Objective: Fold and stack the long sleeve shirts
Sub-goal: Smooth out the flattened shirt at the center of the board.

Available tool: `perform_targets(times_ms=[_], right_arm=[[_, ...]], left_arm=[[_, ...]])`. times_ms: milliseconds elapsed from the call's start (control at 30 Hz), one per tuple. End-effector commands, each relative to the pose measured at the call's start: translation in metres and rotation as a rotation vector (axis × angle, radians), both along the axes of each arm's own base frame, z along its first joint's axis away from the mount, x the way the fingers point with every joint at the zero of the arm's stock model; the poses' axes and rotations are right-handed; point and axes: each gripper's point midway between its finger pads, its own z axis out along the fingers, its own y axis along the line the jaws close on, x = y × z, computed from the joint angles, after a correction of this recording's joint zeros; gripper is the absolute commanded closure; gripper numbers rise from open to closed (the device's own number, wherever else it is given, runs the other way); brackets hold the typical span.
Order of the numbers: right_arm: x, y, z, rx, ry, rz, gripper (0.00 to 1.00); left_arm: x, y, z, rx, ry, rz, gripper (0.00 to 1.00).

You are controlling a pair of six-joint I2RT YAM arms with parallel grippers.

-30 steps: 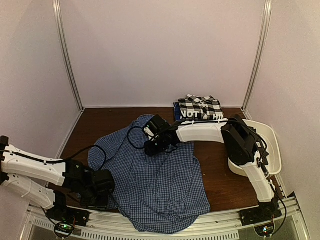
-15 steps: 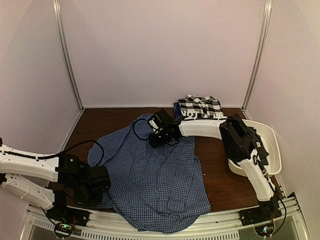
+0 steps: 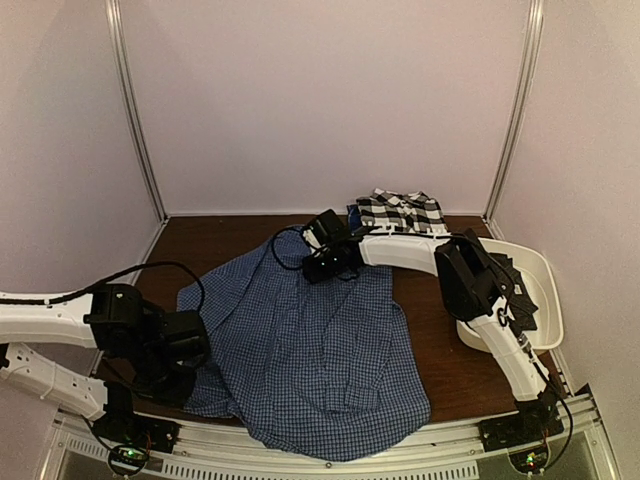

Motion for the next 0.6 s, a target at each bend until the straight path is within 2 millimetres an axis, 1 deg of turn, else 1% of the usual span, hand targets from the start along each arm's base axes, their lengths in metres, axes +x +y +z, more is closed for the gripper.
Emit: perform_targets(times_ms=[0,100,200,333,567], right_arm=[[-0.002,-0.034,-0.051,-0.143,0.073,-0.038,0.56],[0.003,-0.043,-0.057,-0.168,0.069,-0.049,0.56],[0.008,-0.054,-0.062,-0.179,0.076,-0.063,0.56],[0.014,-0.061,-0.062,-0.188,0.063,-0.066,0.55],[0.026,-0.061,-0.049,-0.205,0.013,-0.057,0.52]], left_arm=[[-0.007,0.001,0.013,-0.018,0.029,-0.004,1.00],[0.001,-0.009,0.029,-0.079,-0.014,0.018,1.00],[0.004,-0.014,0.038,-0.116,-0.036,0.024,1.00],[0.003,-0.014,0.039,-0.122,-0.031,0.020,1.00],[0.000,-0.017,0.042,-0.140,-0.020,-0.013,1.00]])
